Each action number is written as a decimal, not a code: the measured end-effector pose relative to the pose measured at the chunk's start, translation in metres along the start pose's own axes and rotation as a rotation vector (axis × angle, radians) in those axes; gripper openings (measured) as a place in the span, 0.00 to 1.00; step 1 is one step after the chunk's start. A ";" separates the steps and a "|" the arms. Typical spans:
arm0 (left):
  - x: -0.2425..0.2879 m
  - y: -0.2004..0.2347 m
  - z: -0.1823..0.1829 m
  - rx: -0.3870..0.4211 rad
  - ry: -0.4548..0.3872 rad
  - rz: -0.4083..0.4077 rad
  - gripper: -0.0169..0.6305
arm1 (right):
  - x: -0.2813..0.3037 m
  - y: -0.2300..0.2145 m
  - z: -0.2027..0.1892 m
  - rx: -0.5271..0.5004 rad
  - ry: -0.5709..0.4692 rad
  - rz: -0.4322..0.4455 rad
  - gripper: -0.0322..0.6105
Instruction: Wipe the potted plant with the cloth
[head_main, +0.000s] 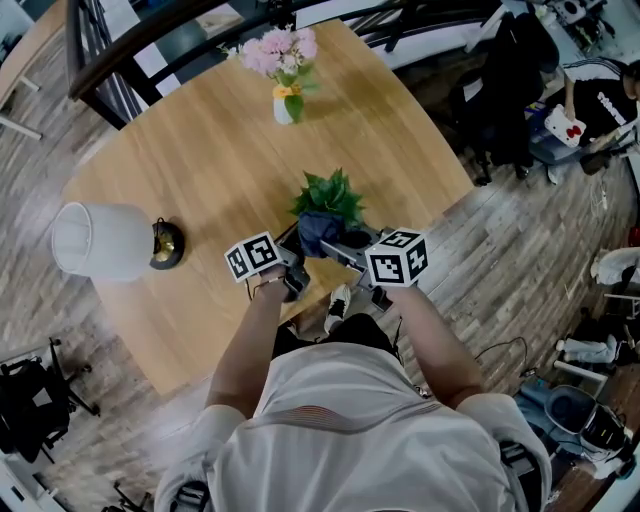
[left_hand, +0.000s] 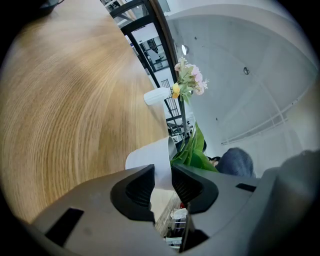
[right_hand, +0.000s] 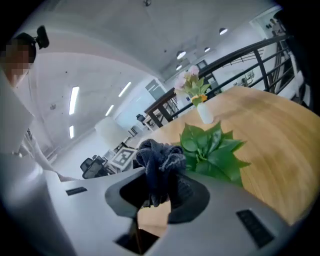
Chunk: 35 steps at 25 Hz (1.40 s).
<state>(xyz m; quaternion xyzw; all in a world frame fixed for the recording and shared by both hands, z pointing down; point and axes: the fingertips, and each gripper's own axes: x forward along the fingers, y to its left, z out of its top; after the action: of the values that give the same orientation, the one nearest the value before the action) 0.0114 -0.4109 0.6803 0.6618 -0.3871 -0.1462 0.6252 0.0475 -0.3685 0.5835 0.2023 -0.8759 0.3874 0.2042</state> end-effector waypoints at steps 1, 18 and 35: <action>0.000 0.000 0.000 -0.001 0.000 0.000 0.19 | 0.002 -0.007 -0.009 -0.002 0.028 -0.016 0.26; -0.012 0.009 0.004 0.047 -0.013 0.076 0.19 | -0.067 -0.128 -0.092 0.263 -0.013 -0.407 0.26; -0.104 -0.197 0.072 1.006 -0.334 0.167 0.07 | -0.194 -0.024 0.083 -0.232 -0.578 -0.650 0.26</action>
<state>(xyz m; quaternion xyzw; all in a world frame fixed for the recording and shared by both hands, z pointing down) -0.0408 -0.4062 0.4519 0.8144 -0.5547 0.0042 0.1705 0.2053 -0.4084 0.4472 0.5426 -0.8257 0.1299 0.0835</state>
